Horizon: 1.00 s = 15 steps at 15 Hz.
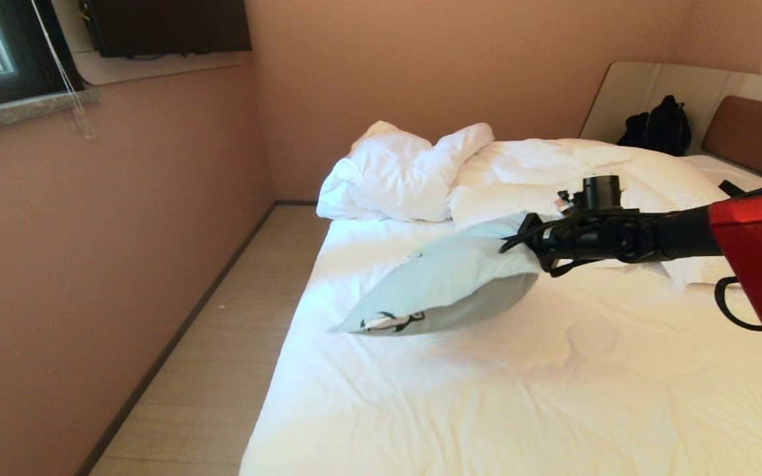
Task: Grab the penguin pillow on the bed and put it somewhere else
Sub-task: Pick up the pillow, then move to the head of the bed
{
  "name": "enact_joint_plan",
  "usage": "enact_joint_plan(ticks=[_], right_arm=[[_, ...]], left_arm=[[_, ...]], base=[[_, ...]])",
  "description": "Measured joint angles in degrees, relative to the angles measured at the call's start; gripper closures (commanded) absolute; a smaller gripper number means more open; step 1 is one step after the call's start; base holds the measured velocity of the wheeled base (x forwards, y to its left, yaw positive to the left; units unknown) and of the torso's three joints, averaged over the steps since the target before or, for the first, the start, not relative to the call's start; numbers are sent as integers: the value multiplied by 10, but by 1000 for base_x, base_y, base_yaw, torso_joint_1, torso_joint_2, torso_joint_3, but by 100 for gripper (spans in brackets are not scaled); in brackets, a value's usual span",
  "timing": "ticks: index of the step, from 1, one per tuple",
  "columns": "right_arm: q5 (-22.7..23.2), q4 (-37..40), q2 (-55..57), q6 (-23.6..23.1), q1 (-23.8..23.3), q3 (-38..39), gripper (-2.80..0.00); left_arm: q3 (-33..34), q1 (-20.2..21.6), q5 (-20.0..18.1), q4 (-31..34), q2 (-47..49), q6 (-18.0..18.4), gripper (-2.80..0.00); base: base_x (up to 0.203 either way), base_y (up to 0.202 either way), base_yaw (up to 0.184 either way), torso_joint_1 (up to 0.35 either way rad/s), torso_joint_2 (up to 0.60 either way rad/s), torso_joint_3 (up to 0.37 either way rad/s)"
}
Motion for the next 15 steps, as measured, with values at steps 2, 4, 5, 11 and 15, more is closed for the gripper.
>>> enact_joint_plan(ticks=[2,4,5,11,15], right_arm=[[39,31,-14,45,-21,-39,0],[70,60,-35,79,-33,-52,0],[83,75,-49,95,-36,-54,0],[104,118,-97,114,-40,-54,0],[112,119,-118,70,-34,-24,0]], left_arm=[[0,0,0,0,0,0,0],[0,0,0,0,0,0,0],[0,0,0,0,0,0,0],[0,0,0,0,0,1,0],[0,0,0,-1,0,6,0]], base=[[0,0,0,0,0,0],[0,0,0,0,0,0],[0,0,0,0,0,0],[0,0,0,0,0,0],[0,0,0,0,0,0]])
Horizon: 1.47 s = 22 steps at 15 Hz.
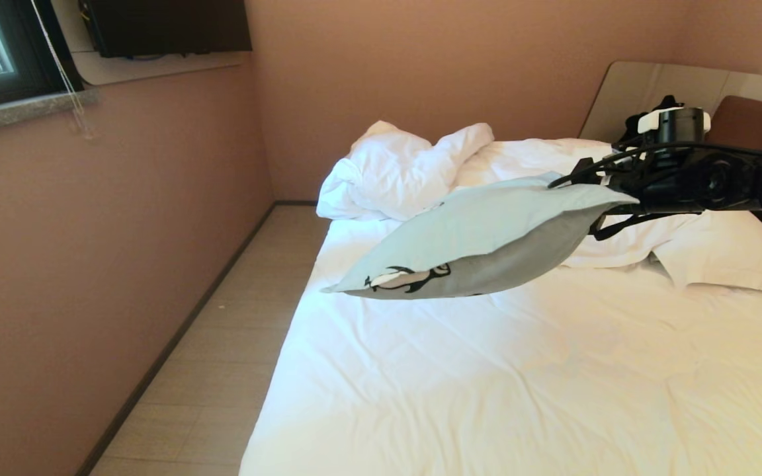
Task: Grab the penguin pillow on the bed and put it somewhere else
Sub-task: Move to the head of the bed
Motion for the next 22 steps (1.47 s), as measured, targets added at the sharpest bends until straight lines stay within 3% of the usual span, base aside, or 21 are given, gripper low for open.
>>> enact_joint_plan(ticks=[5,11,16,22], right_arm=[[39,15,-22,-109,30,26,0],[38,44,-47,-236,30,31,0],[39,44,-57,-273,29,37,0],[38,43,-59,-274,29,38,0]], left_arm=[[0,0,0,0,0,-1,0],[0,0,0,0,0,-4,0],[0,0,1,3,0,-2,0],[0,0,1,3,0,0,0]], base=[[0,0,0,0,0,0],[0,0,0,0,0,0],[1,-12,2,0,0,1],[1,-178,2,2,3,4]])
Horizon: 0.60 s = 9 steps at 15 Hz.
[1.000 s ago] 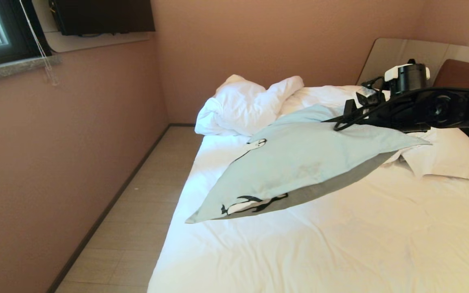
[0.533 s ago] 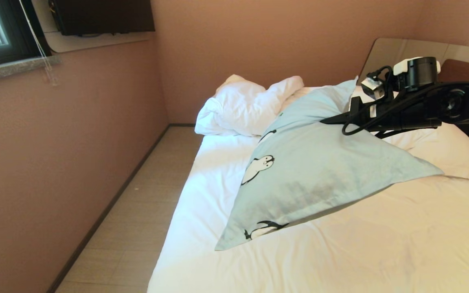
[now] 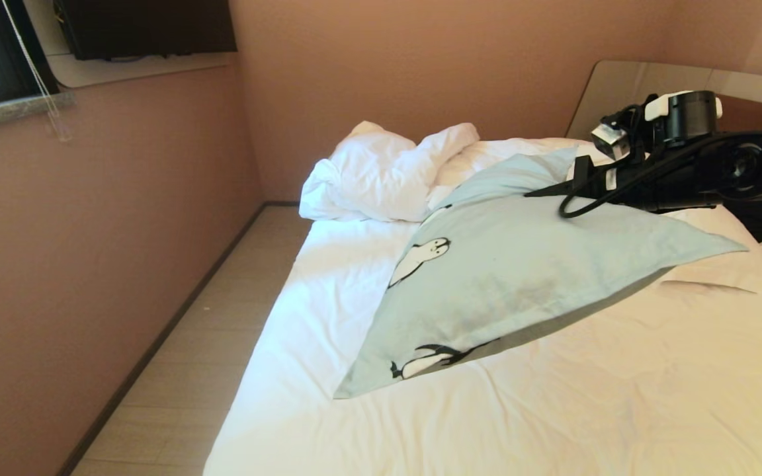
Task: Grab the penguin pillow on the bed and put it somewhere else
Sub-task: Move to the head of the bed
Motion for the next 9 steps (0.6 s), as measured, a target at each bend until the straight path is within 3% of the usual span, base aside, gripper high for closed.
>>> enact_joint_plan(ticks=[9], right_arm=[[0,-4,2,0,0,-1,0]], left_arm=[[0,0,0,-1,0,0,0]], base=[[0,-194,-1,3,4,2]])
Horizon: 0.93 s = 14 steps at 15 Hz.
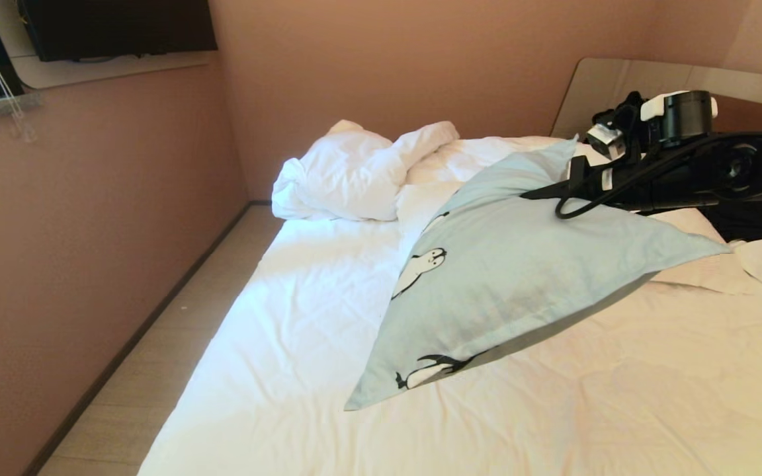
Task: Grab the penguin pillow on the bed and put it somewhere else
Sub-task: Move to the head of the bed
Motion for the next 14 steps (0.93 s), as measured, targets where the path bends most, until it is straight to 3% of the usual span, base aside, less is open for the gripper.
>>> enact_joint_plan(ticks=[14], right_arm=[[0,3,3,-3,0,-1,0]], left_arm=[[0,0,0,0,0,0,0]], base=[[0,-194,0,2,2,2]])
